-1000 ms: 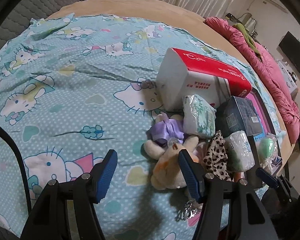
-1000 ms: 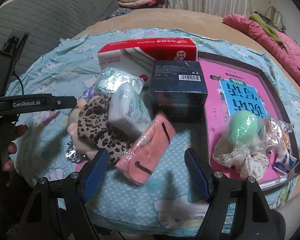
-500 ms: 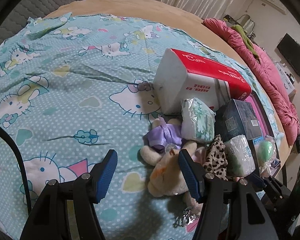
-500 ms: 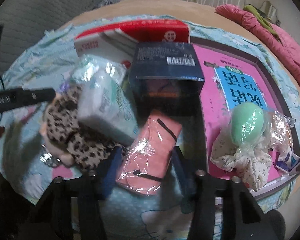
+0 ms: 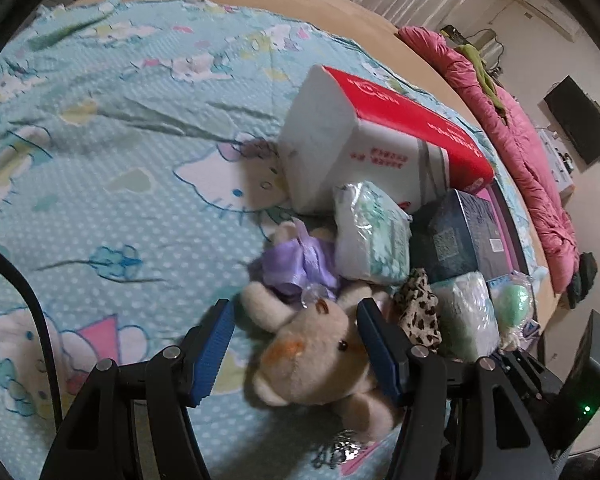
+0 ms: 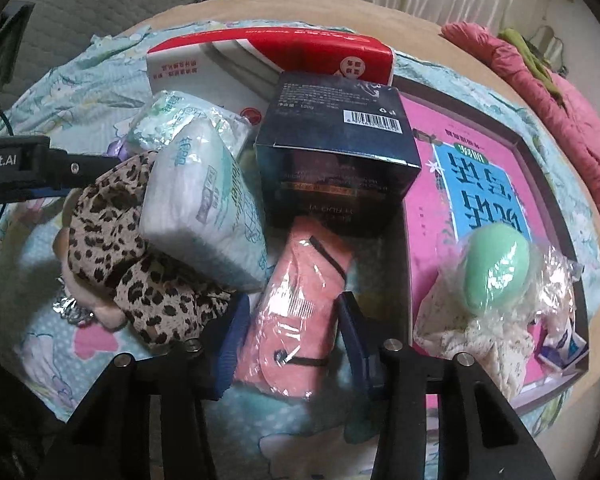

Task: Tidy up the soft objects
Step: 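Grasp the purple-bowed teddy bear with the left tool while the right grasps the pink bagged packet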

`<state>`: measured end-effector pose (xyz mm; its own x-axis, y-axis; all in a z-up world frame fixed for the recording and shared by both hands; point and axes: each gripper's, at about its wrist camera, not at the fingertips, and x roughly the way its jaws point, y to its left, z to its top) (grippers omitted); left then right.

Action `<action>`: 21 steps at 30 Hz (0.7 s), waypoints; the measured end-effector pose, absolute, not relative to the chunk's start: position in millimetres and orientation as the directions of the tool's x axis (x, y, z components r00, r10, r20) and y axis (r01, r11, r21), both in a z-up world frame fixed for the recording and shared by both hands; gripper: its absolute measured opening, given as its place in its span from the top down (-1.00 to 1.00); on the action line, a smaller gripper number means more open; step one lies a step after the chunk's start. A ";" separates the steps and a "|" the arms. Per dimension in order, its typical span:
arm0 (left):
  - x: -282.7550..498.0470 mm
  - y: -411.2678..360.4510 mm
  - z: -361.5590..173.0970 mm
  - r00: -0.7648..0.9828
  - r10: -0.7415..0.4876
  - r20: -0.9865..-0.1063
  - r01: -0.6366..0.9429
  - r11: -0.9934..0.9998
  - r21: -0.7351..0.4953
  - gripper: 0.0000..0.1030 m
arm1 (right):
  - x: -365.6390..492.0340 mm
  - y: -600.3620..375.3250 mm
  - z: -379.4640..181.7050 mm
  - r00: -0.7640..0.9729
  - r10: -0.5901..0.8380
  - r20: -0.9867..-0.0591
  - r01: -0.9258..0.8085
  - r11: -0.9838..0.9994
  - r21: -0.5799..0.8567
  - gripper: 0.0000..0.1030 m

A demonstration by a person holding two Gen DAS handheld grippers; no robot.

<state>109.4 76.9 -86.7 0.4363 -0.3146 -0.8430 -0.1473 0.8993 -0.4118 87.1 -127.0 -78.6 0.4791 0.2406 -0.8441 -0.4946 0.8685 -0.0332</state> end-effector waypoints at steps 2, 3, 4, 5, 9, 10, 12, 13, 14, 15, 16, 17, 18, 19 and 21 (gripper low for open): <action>110.8 77.0 -90.5 0.428 -0.346 -0.835 -0.147 0.885 -0.442 -0.13 | 89.1 -131.2 -77.7 0.477 0.258 -0.840 -0.494 0.869 -0.014 0.31; 111.8 76.5 -92.0 0.425 -0.347 -0.836 -0.146 0.885 -0.442 -0.10 | 90.1 -133.5 -76.7 0.475 0.267 -0.838 -0.491 0.871 -0.001 0.37; 111.8 76.0 -92.0 0.425 -0.348 -0.835 -0.143 0.886 -0.442 -0.08 | 91.5 -137.2 -75.0 0.473 0.281 -0.835 -0.490 0.872 0.016 0.44; 111.9 75.6 -91.1 0.431 -0.352 -0.831 -0.137 0.884 -0.446 -0.02 | 92.7 -140.1 -73.1 0.471 0.295 -0.831 -0.493 0.869 0.029 0.47; 108.8 76.4 -83.5 0.461 -0.345 -0.817 -0.127 0.886 -0.446 0.14 | 92.5 -149.3 -64.6 0.469 0.349 -0.811 -0.497 0.863 0.084 0.53; 108.3 76.7 -81.1 0.468 -0.344 -0.814 -0.125 0.886 -0.446 0.15 | 91.4 -152.5 -62.1 0.468 0.364 -0.805 -0.494 0.863 0.103 0.54; 106.2 78.6 -77.4 0.474 -0.343 -0.811 -0.125 0.886 -0.447 0.17 | 91.0 -158.1 -57.8 0.465 0.390 -0.795 -0.491 0.861 0.135 0.54; 103.7 79.7 -73.9 0.483 -0.331 -0.811 -0.128 0.890 -0.439 0.17 | 89.3 -159.1 -56.9 0.464 0.394 -0.794 -0.490 0.860 0.142 0.54; 101.4 81.2 -71.4 0.489 -0.323 -0.810 -0.129 0.892 -0.433 0.17 | 87.0 -161.7 -55.2 0.467 0.398 -0.790 -0.488 0.861 0.146 0.54; 98.4 83.1 -67.7 0.497 -0.317 -0.808 -0.130 0.893 -0.430 0.17 | 85.5 -164.8 -52.9 0.472 0.404 -0.783 -0.486 0.861 0.151 0.54; 95.8 85.0 -65.4 0.501 -0.313 -0.807 -0.132 0.894 -0.429 0.17 | 84.4 -165.0 -51.2 0.475 0.405 -0.781 -0.483 0.862 0.154 0.54; 91.7 87.2 -60.5 0.511 -0.302 -0.805 -0.136 0.896 -0.422 0.17 | 83.6 -167.6 -49.3 0.479 0.408 -0.778 -0.480 0.863 0.157 0.54; 88.4 88.5 -56.5 0.518 -0.288 -0.806 -0.137 0.901 -0.410 0.17 | 82.1 -169.4 -47.5 0.483 0.413 -0.772 -0.478 0.863 0.162 0.54; 86.1 89.6 -53.3 0.524 -0.276 -0.806 -0.140 0.906 -0.400 0.17 | 80.6 -171.8 -44.7 0.489 0.422 -0.763 -0.476 0.862 0.172 0.54; 77.7 91.7 -42.9 0.542 -0.248 -0.803 -0.139 0.916 -0.376 0.18 | 78.9 -176.6 -37.1 0.509 0.438 -0.741 -0.476 0.861 0.181 0.54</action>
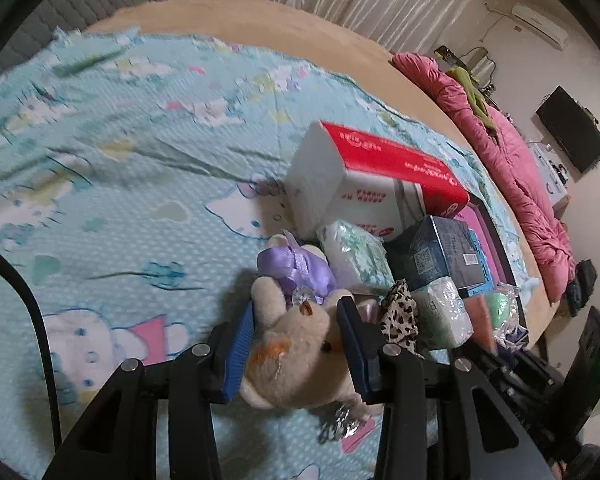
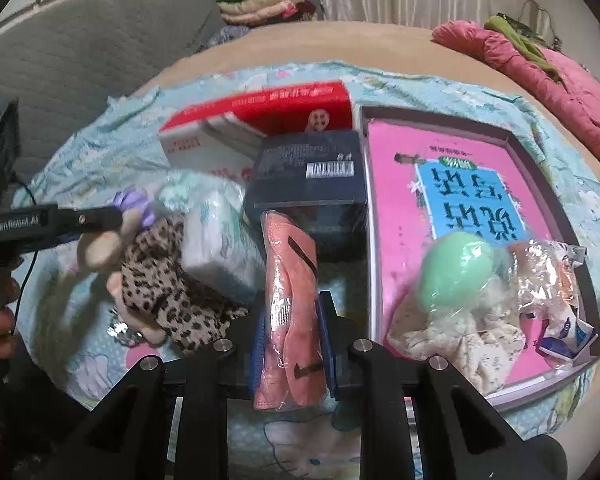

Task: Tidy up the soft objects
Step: 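Grasp the purple-bowed teddy bear with the left tool while the right grasps the pink bagged packet, then lift the teddy bear with the left tool while the right carries the pink packet toward the box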

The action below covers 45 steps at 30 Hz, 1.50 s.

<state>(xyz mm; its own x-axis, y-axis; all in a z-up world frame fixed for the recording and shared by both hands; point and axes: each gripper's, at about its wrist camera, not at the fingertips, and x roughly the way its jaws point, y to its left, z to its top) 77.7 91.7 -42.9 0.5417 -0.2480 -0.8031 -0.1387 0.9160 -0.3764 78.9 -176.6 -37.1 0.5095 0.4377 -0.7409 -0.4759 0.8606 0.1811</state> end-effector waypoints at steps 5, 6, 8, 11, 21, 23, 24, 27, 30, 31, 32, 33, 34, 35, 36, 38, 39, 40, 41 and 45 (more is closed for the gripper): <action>66.0 90.5 -16.8 0.580 -0.221 -0.784 -0.128 0.926 -0.356 0.18 | 75.4 -179.4 -22.7 0.544 0.470 -0.696 -0.482 0.853 0.199 0.54; 65.0 90.0 -13.6 0.585 -0.219 -0.781 -0.123 0.928 -0.352 0.18 | 74.3 -180.7 -20.0 0.549 0.476 -0.687 -0.485 0.851 0.202 0.54; 61.9 82.9 -1.6 0.601 -0.206 -0.772 -0.107 0.937 -0.333 0.18 | 72.7 -183.4 -14.9 0.558 0.482 -0.675 -0.488 0.849 0.203 0.54; 59.7 73.1 12.1 0.617 -0.201 -0.761 -0.084 0.944 -0.318 0.18 | 69.5 -187.4 -7.0 0.576 0.492 -0.653 -0.494 0.846 0.201 0.54; 56.8 31.9 43.1 0.644 -0.193 -0.740 -0.017 0.964 -0.266 0.19 | 65.0 -209.5 13.5 0.624 0.516 -0.586 -0.485 0.844 0.227 0.54; 57.4 23.0 47.0 0.646 -0.196 -0.738 -0.001 0.966 -0.258 0.19 | 64.8 -215.9 17.3 0.634 0.522 -0.570 -0.479 0.844 0.241 0.54; 57.5 19.7 48.3 0.646 -0.196 -0.738 0.003 0.967 -0.254 0.19 | 65.4 -218.2 18.5 0.638 0.523 -0.565 -0.477 0.845 0.243 0.54; 58.7 4.3 53.7 0.645 -0.201 -0.737 0.027 0.970 -0.241 0.19 | 66.1 -229.5 23.2 0.654 0.525 -0.545 -0.463 0.847 0.260 0.54; 59.7 -10.0 57.4 0.644 -0.205 -0.737 0.052 0.973 -0.224 0.19 | 67.4 -238.8 26.8 0.666 0.523 -0.531 -0.450 0.850 0.273 0.54; 59.7 -13.3 58.0 0.644 -0.206 -0.737 0.057 0.973 -0.222 0.19 | 67.7 -243.5 28.2 0.675 0.520 -0.524 -0.443 0.853 0.278 0.54; 60.4 -18.3 58.8 0.642 -0.209 -0.738 0.065 0.974 -0.219 0.19 | 68.9 -246.6 28.9 0.678 0.519 -0.520 -0.438 0.854 0.281 0.54; 60.9 -23.2 59.7 0.640 -0.211 -0.738 0.073 0.974 -0.215 0.19 | 69.5 -250.6 30.0 0.682 0.518 -0.516 -0.432 0.855 0.287 0.54; 61.6 -26.0 60.0 0.640 -0.213 -0.739 0.078 0.974 -0.213 0.19 | 69.8 -254.9 31.1 0.688 0.516 -0.510 -0.425 0.857 0.293 0.54; 62.4 -31.7 61.0 0.638 -0.215 -0.739 0.088 0.974 -0.207 0.19 | 70.2 -258.2 31.9 0.692 0.514 -0.506 -0.420 0.858 0.297 0.54; 62.9 -35.6 61.8 0.638 -0.217 -0.739 0.094 0.974 -0.204 0.19 | 70.5 -262.0 32.7 0.696 0.513 -0.502 -0.415 0.859 0.301 0.54; 64.2 -43.3 63.0 0.636 -0.222 -0.739 0.107 0.974 -0.201 0.19 | 71.1 -271.1 34.8 0.709 0.507 -0.490 -0.401 0.861 0.312 0.54; 65.2 -47.2 63.5 0.634 -0.225 -0.740 0.114 0.973 -0.199 0.19 | 70.7 -274.8 35.6 0.713 0.505 -0.486 -0.396 0.862 0.316 0.54; 66.1 -52.5 64.2 0.633 -0.229 -0.740 0.124 0.973 -0.195 0.19 | 71.1 -281.4 36.9 0.722 0.499 -0.479 -0.384 0.865 0.322 0.54; 67.2 -56.2 64.3 0.631 -0.231 -0.740 0.130 0.973 -0.193 0.19 | 71.3 -285.9 37.9 0.728 0.495 -0.474 -0.377 0.867 0.326 0.54; 72.5 -74.5 65.2 0.624 -0.248 -0.741 0.165 0.969 -0.185 0.19 | 74.3 -309.2 40.6 0.759 0.465 -0.456 -0.333 0.879 0.342 0.54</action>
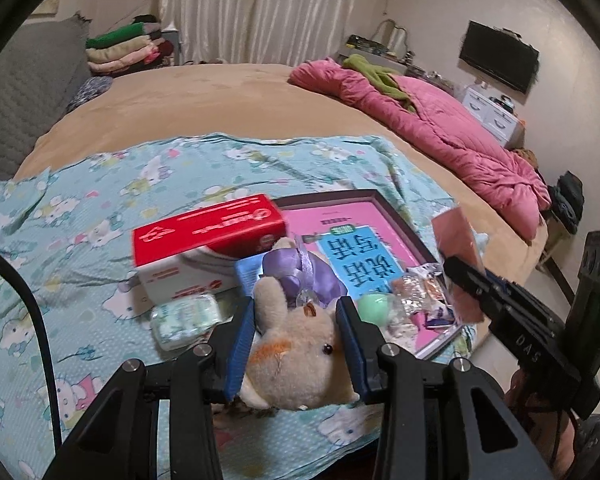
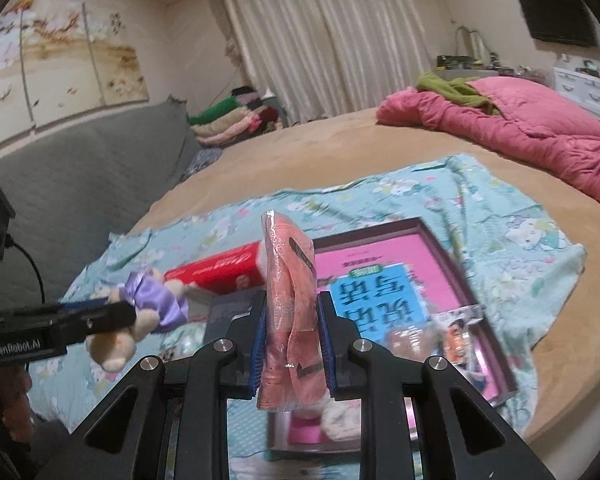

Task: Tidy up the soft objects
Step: 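Lift the teddy bear with the left tool while the right carries the pink packet toward the box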

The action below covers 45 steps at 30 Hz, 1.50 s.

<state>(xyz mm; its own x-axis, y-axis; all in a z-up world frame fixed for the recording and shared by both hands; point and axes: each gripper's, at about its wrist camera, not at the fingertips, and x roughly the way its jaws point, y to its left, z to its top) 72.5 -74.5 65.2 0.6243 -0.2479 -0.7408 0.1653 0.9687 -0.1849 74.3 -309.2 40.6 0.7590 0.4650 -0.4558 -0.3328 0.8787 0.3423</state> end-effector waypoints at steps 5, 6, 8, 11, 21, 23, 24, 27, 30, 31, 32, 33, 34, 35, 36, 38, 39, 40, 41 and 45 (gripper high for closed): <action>79.1 -103.4 62.5 0.609 -0.271 -0.745 0.213 0.961 -0.175 0.19 | 79.3 -338.4 38.7 0.788 0.425 -0.445 -0.270 0.889 0.371 0.54; 80.1 -108.5 61.5 0.605 -0.277 -0.746 0.223 0.959 -0.175 0.19 | 79.8 -344.3 37.8 0.794 0.415 -0.444 -0.255 0.891 0.376 0.54; 81.9 -120.4 59.0 0.598 -0.285 -0.749 0.242 0.955 -0.170 0.19 | 81.4 -353.5 36.2 0.800 0.404 -0.444 -0.236 0.892 0.387 0.54; 83.8 -135.9 54.8 0.582 -0.305 -0.754 0.271 0.947 -0.173 0.19 | 83.2 -364.8 33.4 0.806 0.388 -0.446 -0.207 0.892 0.401 0.54; 83.5 -188.7 24.0 0.499 -0.348 -0.794 0.368 0.914 -0.170 0.19 | 88.9 -385.3 22.2 0.801 0.360 -0.478 -0.150 0.894 0.422 0.54; 85.2 -196.0 15.7 0.479 -0.355 -0.803 0.377 0.909 -0.177 0.19 | 92.4 -387.6 18.1 0.797 0.352 -0.491 -0.136 0.897 0.421 0.54; 86.9 -198.9 11.7 0.472 -0.354 -0.808 0.378 0.909 -0.177 0.19 | 93.1 -388.4 16.4 0.794 0.352 -0.496 -0.134 0.897 0.422 0.54; 92.2 -206.0 0.2 0.453 -0.349 -0.820 0.381 0.908 -0.175 0.19 | 96.9 -390.4 9.0 0.781 0.347 -0.519 -0.116 0.898 0.424 0.54; 98.7 -209.9 -11.6 0.439 -0.339 -0.832 0.374 0.911 -0.173 0.19 | 100.6 -392.2 0.8 0.764 0.345 -0.545 -0.097 0.897 0.431 0.54; 99.7 -210.5 -13.4 0.437 -0.336 -0.834 0.373 0.912 -0.173 0.19 | 101.6 -393.0 -1.6 0.761 0.343 -0.551 -0.089 0.896 0.435 0.54; 101.5 -210.4 -17.2 0.432 -0.333 -0.838 0.370 0.913 -0.172 0.19 | 102.7 -393.3 -3.1 0.757 0.343 -0.556 -0.087 0.896 0.435 0.54; 103.2 -210.4 -19.5 0.432 -0.328 -0.840 0.367 0.915 -0.169 0.19 | 103.7 -393.2 -5.1 0.753 0.343 -0.562 -0.085 0.897 0.433 0.54; 104.2 -210.5 -20.9 0.433 -0.324 -0.841 0.366 0.916 -0.165 0.19 | 104.5 -393.2 -6.7 0.750 0.341 -0.567 -0.083 0.898 0.431 0.54; 105.3 -210.1 -23.4 0.435 -0.315 -0.843 0.364 0.918 -0.155 0.19 | 105.6 -392.9 -8.9 0.744 0.341 -0.574 -0.080 0.899 0.430 0.54; 106.4 -209.0 -24.8 0.436 -0.312 -0.844 0.363 0.919 -0.152 0.19 | 106.5 -392.4 -10.4 0.739 0.342 -0.580 -0.078 0.899 0.431 0.54; 107.9 -207.4 -26.9 0.437 -0.308 -0.845 0.359 0.921 -0.150 0.19 | 108.6 -390.3 -14.1 0.729 0.339 -0.595 -0.074 0.903 0.424 0.54; 108.9 -205.9 -28.3 0.437 -0.307 -0.845 0.356 0.922 -0.151 0.19 | 109.4 -389.5 -15.8 0.724 0.337 -0.601 -0.071 0.904 0.421 0.54; 109.8 -205.1 -29.0 0.437 -0.308 -0.845 0.354 0.923 -0.153 0.19 | 111.4 -389.4 -18.4 0.719 0.337 -0.608 -0.066 0.904 0.423 0.54; 110.8 -203.9 -29.9 0.435 -0.309 -0.846 0.351 0.923 -0.156 0.19 | 113.2 -389.1 -21.8 0.710 0.337 -0.618 -0.058 0.903 0.426 0.54; 112.7 -201.1 -30.9 0.439 -0.309 -0.844 0.347 0.924 -0.157 0.19 | 118.2 -387.2 -30.3 0.691 0.327 -0.645 -0.037 0.906 0.421 0.54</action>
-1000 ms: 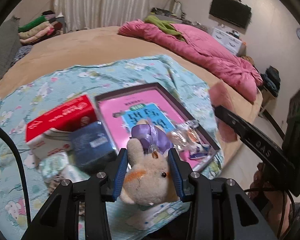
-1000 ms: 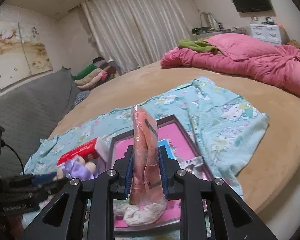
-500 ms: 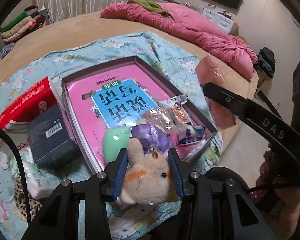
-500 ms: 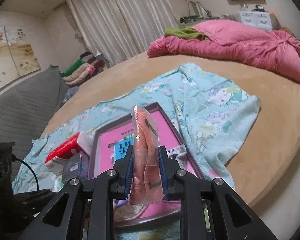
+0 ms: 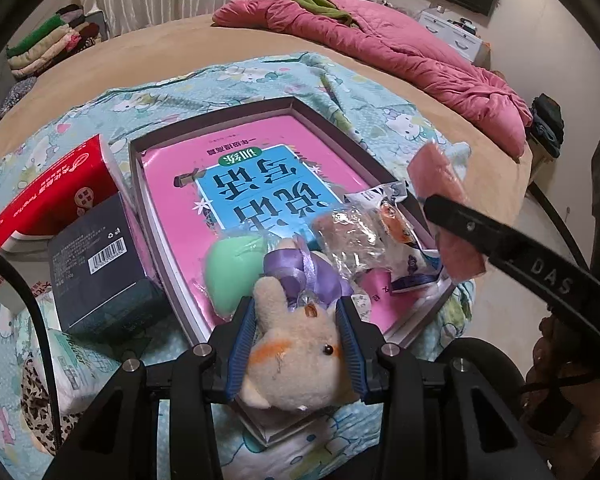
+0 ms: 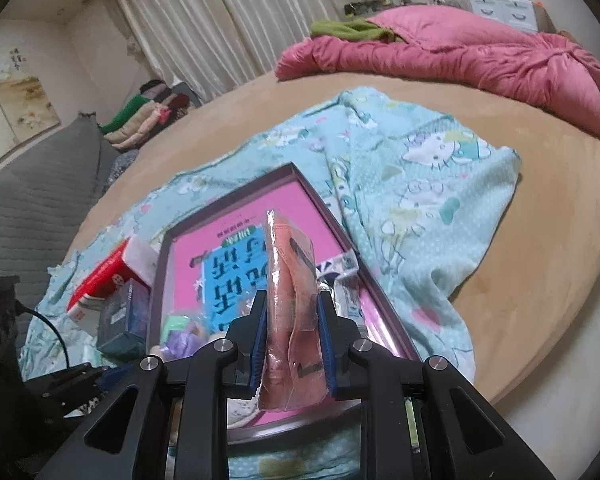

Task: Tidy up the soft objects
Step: 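Lift the teddy bear with the left tool while the right carries the pink packet toward the box, then lower the teddy bear into the box with the left tool while the right lowers the pink packet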

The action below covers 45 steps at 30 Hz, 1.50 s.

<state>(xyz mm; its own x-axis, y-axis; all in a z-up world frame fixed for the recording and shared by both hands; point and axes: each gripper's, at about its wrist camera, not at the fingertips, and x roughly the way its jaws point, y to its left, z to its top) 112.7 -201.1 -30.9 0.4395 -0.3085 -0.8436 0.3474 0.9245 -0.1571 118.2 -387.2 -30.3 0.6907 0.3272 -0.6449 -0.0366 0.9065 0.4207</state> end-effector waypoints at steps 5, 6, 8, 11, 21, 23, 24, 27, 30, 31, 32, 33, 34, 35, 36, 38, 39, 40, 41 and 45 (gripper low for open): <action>113.9 -199.1 -33.3 0.440 -0.307 -0.844 0.344 0.926 -0.157 0.19 | 124.0 -378.4 -36.7 0.676 0.317 -0.666 -0.038 0.917 0.398 0.54; 114.3 -198.8 -33.5 0.442 -0.306 -0.843 0.344 0.926 -0.156 0.19 | 124.9 -376.5 -37.8 0.673 0.313 -0.670 -0.037 0.919 0.392 0.54; 114.8 -197.8 -34.0 0.442 -0.306 -0.843 0.344 0.926 -0.156 0.19 | 127.3 -372.4 -40.1 0.667 0.306 -0.679 -0.038 0.924 0.380 0.54; 114.8 -196.5 -34.2 0.446 -0.307 -0.841 0.341 0.927 -0.157 0.19 | 129.7 -368.5 -40.7 0.668 0.289 -0.686 -0.034 0.933 0.359 0.54; 119.3 -191.7 -35.9 0.447 -0.310 -0.839 0.332 0.929 -0.166 0.19 | 137.3 -358.8 -48.6 0.646 0.290 -0.706 -0.045 0.938 0.344 0.50; 119.9 -191.2 -36.3 0.446 -0.311 -0.839 0.331 0.929 -0.169 0.19 | 138.0 -357.7 -49.4 0.642 0.302 -0.705 -0.055 0.935 0.351 0.49; 119.7 -191.4 -36.0 0.446 -0.312 -0.839 0.331 0.928 -0.169 0.19 | 138.0 -357.1 -49.7 0.641 0.304 -0.705 -0.056 0.935 0.351 0.49; 120.0 -191.2 -36.1 0.445 -0.314 -0.839 0.329 0.928 -0.173 0.19 | 137.1 -357.3 -49.6 0.643 0.317 -0.698 -0.065 0.930 0.362 0.44; 120.4 -191.3 -35.8 0.445 -0.315 -0.838 0.331 0.928 -0.173 0.19 | 135.0 -359.1 -47.7 0.653 0.327 -0.683 -0.066 0.923 0.378 0.31; 120.7 -191.4 -35.5 0.445 -0.316 -0.838 0.331 0.927 -0.175 0.19 | 134.6 -359.7 -47.3 0.655 0.327 -0.681 -0.065 0.922 0.380 0.30; 120.9 -191.6 -35.4 0.443 -0.319 -0.838 0.332 0.927 -0.177 0.19 | 134.3 -360.3 -47.1 0.656 0.327 -0.680 -0.063 0.922 0.382 0.30; 121.0 -191.9 -35.4 0.443 -0.321 -0.837 0.333 0.926 -0.179 0.19 | 133.9 -360.7 -46.8 0.658 0.327 -0.678 -0.062 0.921 0.385 0.29; 121.1 -192.1 -35.1 0.442 -0.325 -0.836 0.334 0.925 -0.183 0.19 | 133.3 -361.9 -46.3 0.660 0.332 -0.673 -0.062 0.918 0.392 0.27; 121.0 -192.4 -34.8 0.441 -0.328 -0.835 0.335 0.924 -0.186 0.19 | 132.3 -363.1 -45.4 0.665 0.335 -0.668 -0.061 0.915 0.398 0.25; 121.1 -192.9 -34.6 0.440 -0.332 -0.834 0.337 0.922 -0.189 0.19 | 131.0 -363.3 -44.1 0.669 0.334 -0.664 -0.059 0.914 0.400 0.21; 120.5 -194.0 -34.1 0.439 -0.337 -0.833 0.342 0.920 -0.192 0.19 | 129.5 -365.1 -41.7 0.678 0.336 -0.654 -0.059 0.911 0.408 0.18; 120.7 -193.6 -34.1 0.438 -0.340 -0.832 0.344 0.919 -0.194 0.19 | 129.8 -365.8 -40.8 0.681 0.336 -0.651 -0.058 0.911 0.409 0.17; 120.6 -194.1 -33.8 0.437 -0.344 -0.831 0.346 0.917 -0.198 0.19 | 129.7 -366.7 -40.2 0.684 0.336 -0.648 -0.058 0.910 0.411 0.16; 120.2 -194.7 -33.1 0.436 -0.349 -0.829 0.349 0.915 -0.202 0.19 | 129.2 -367.3 -39.4 0.687 0.333 -0.646 -0.055 0.910 0.411 0.15; 118.7 -197.0 -30.3 0.441 -0.347 -0.827 0.354 0.915 -0.196 0.18 | 126.7 -369.8 -36.5 0.698 0.325 -0.638 -0.047 0.910 0.412 0.09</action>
<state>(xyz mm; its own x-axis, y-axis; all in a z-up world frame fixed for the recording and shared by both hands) 118.7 -197.0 -30.3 0.4411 -0.3475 -0.8275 0.3536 0.9147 -0.1956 126.7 -369.8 -36.5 0.6984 0.3250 -0.6377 -0.0475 0.9101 0.4118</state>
